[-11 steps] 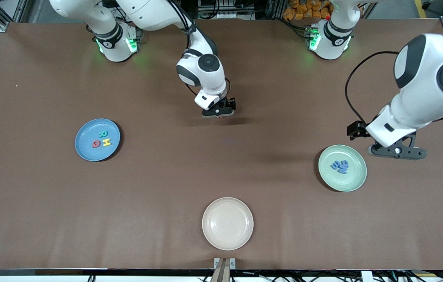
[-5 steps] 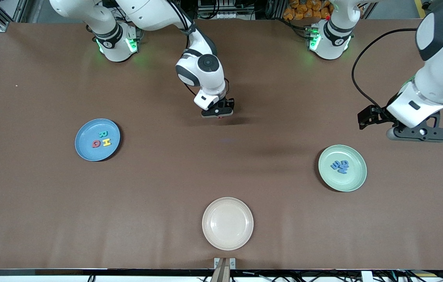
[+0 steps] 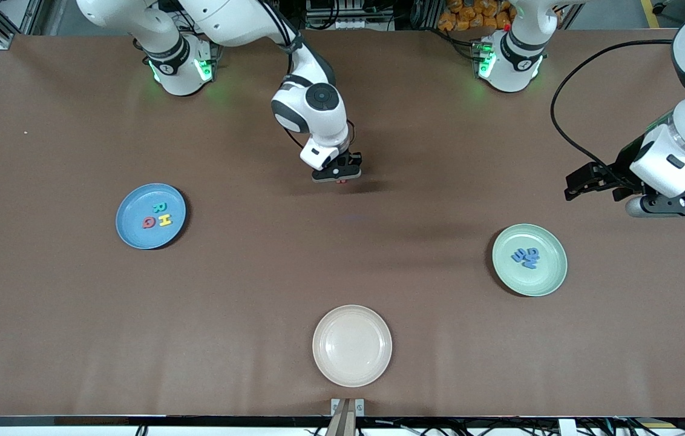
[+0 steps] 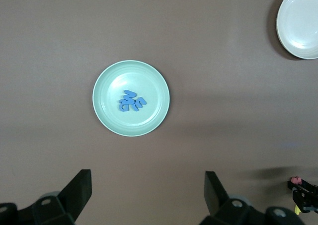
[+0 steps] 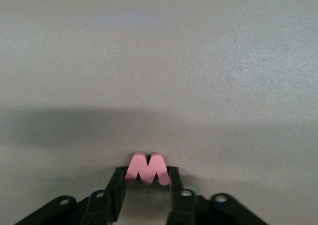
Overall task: Sort uppercase to blue plate, lowercase to green plate
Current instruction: 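Release the W on the green plate while the right gripper grasps the m, then carry the pink m with the right gripper to the blue plate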
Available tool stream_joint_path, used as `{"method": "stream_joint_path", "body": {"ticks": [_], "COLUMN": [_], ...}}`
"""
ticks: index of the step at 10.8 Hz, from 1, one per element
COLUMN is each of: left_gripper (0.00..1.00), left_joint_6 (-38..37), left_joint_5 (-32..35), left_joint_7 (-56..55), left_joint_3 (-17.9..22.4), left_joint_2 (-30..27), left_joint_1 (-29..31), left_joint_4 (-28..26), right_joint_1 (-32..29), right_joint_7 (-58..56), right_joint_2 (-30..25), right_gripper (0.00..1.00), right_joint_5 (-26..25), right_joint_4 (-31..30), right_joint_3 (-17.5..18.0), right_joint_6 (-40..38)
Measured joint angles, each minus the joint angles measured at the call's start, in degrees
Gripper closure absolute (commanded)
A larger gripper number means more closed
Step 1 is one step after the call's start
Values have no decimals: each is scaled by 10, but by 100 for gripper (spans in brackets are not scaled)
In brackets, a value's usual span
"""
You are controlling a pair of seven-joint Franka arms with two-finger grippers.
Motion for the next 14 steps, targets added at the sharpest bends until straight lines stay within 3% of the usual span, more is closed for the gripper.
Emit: {"method": "stream_joint_path", "body": {"ticks": [4, 11, 14], "left_gripper": [0, 0, 0], "left_joint_6": [-19, -42, -45], "left_joint_5": [0, 6, 10], "left_joint_7": [0, 0, 0], "left_joint_3": [0, 1, 1], "left_joint_2": [-1, -3, -3], "left_joint_1": [0, 0, 1], "left_joint_4": [18, 34, 36], "right_joint_1": [-1, -82, -109], "right_joint_7": [-2, -190, -380], "right_joint_2": [0, -34, -57], "right_gripper": [76, 76, 76], "right_joint_5": [0, 1, 31], "right_joint_4": [0, 47, 35], "right_joint_3": [0, -7, -73], "right_joint_6": [-2, -204, -229]}}
